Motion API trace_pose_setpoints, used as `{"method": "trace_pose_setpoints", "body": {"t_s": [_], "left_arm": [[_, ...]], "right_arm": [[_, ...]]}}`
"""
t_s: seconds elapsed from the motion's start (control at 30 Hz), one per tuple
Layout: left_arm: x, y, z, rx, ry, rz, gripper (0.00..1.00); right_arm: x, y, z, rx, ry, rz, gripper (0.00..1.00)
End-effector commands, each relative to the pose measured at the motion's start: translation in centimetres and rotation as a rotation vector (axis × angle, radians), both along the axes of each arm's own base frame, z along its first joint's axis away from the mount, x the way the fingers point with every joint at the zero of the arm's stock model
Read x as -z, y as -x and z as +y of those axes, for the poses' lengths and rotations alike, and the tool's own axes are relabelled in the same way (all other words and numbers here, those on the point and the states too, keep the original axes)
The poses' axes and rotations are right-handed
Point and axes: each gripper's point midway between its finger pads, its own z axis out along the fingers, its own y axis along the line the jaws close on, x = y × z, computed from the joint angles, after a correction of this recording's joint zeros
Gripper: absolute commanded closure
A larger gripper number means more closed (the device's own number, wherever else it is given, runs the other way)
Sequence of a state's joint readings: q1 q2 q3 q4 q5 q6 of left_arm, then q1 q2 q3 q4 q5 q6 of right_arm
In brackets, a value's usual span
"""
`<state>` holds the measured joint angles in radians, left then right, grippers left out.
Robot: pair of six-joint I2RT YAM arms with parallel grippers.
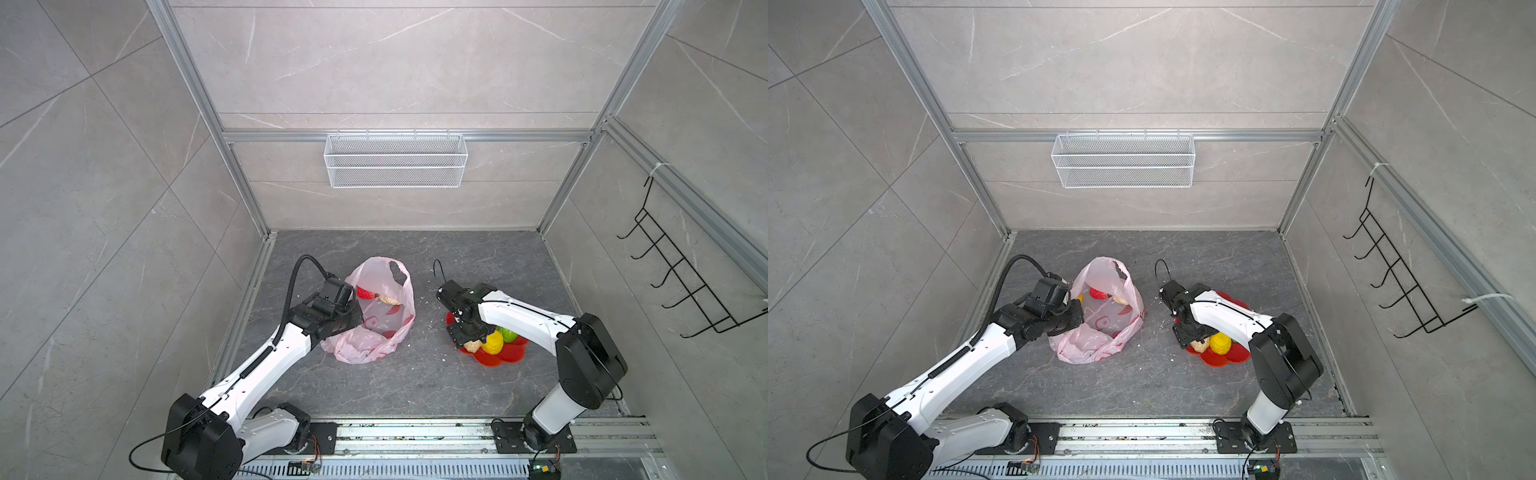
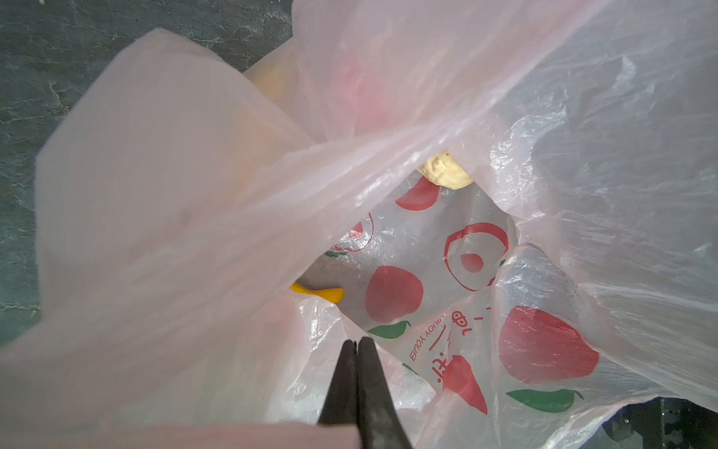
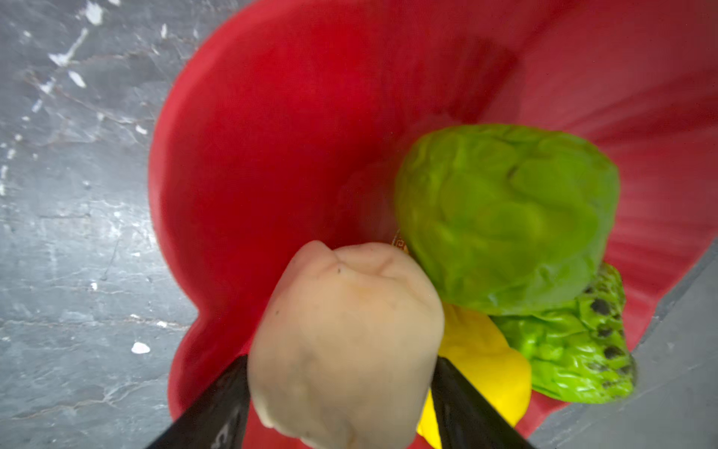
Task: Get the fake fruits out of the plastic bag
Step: 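Lower the pale bun into the red plate beside the yellow fruit, then open the right gripper and move it back toward the bag's mouth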
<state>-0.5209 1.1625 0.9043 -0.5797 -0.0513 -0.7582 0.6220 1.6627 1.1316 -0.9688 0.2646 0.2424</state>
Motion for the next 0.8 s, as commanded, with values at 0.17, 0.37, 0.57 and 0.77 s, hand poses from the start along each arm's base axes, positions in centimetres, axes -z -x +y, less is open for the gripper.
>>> {"method": "trace_pose_setpoints", "body": {"t_s": [0.17, 0.37, 0.57, 0.77], "left_arm": [[-0.7, 0.4, 0.5, -0.001, 0.002, -0.021, 1.00], [-0.6, 0.4, 0.5, -0.009, 0.009, -0.023, 1.00], [-0.6, 0.4, 0.4, -0.008, 0.023, -0.028, 1.00], [-0.9, 0.5, 0.4, -0.009, 0.031, -0.040, 1.00]], "right_arm": [[-6.2, -0.8, 0.4, 0.036, -0.090, -0.124, 0.25], [-13.0, -0.9, 4.3, -0.043, -0.378, -0.244, 0.27], [-17.7, -0.5, 10.2, -0.176, -0.624, -0.330, 0.27], [-18.9, -0.9, 15.7, -0.255, -0.739, -0.343, 0.24]]}}
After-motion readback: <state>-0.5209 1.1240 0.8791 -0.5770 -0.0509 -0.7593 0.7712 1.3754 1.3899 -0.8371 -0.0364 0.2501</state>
